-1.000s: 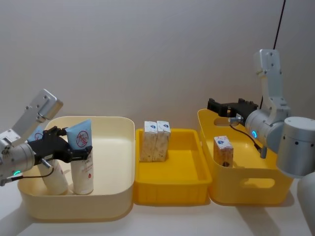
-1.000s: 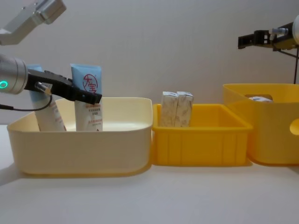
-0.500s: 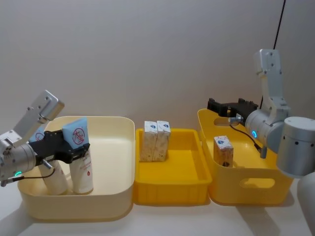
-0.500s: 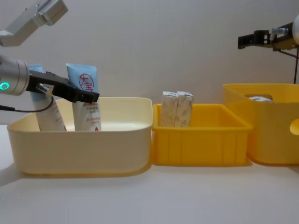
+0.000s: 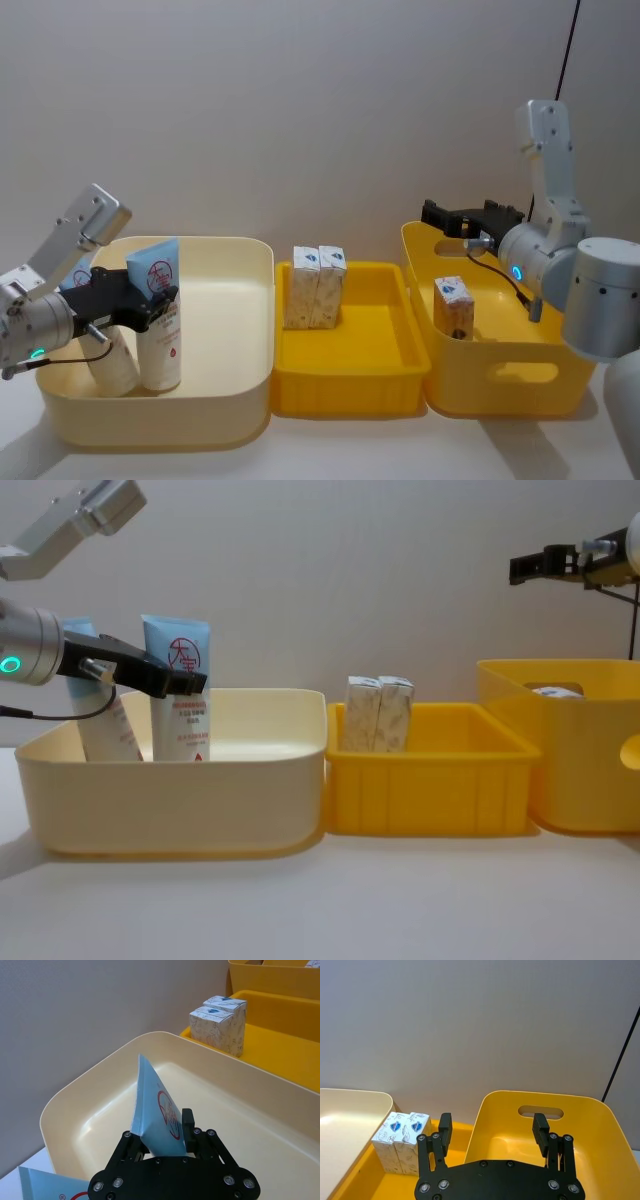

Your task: Bimanual collaborative sorting of washing and personal care products

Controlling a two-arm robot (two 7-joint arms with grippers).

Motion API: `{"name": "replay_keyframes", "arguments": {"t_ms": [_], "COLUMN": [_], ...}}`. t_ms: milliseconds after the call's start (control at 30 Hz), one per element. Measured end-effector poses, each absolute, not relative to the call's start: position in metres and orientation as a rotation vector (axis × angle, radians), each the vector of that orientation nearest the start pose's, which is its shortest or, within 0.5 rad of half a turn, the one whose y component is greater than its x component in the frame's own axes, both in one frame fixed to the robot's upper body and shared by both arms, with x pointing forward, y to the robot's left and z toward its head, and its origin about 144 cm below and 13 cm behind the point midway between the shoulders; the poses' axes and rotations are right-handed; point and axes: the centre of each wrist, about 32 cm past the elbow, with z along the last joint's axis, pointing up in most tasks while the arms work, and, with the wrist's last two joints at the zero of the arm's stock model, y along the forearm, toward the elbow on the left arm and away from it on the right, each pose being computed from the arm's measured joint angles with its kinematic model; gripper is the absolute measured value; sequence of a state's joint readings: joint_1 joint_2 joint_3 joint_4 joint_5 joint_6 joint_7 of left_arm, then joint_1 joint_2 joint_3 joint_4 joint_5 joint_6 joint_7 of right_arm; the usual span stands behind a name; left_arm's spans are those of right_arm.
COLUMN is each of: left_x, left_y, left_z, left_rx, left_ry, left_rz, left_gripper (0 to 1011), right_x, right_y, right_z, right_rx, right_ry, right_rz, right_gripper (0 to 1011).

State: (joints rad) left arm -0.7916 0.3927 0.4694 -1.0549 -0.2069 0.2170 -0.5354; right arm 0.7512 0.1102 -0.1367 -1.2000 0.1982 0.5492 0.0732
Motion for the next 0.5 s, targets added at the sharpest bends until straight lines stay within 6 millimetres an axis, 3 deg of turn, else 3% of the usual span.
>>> {"name": "replay_keyframes", "arguments": {"t_ms": [500], "left_x": [0.6422], "left_y": [0.2842], "left_z": [1.2888], "left_rx": [0.385], "left_ry": [-0.154], "left_rz": [0.914], "left_gripper": [251], "right_x": [0.6353], "right_y": [-0.2314], "right_z": [1.3372], "right_rx": [-0.135], "right_ry": [0.149], "right_rz": [-1.395], "right_gripper": [1001]}}
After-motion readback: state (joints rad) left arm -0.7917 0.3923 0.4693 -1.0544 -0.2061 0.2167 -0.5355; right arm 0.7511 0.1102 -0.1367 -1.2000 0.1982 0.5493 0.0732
